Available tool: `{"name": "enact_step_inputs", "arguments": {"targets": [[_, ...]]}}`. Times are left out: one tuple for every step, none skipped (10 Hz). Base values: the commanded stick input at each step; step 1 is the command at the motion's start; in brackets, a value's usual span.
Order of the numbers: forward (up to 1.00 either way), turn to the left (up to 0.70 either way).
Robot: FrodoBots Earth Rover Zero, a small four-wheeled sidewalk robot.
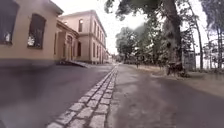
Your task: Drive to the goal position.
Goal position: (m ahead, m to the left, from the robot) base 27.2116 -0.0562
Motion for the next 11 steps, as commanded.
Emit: {"name": "enact_step_inputs", "arguments": {"targets": [[0.70, -0.28], [0.70, -0.28], [0.70, -0.06], [0.70, -0.16], [0.70, -0.28], [0.70, -0.17], [0.70, -0.02], [0.70, 0.00], [0.70, 0.00], [0.70, 0.00], [0.70, 0.00]]}}
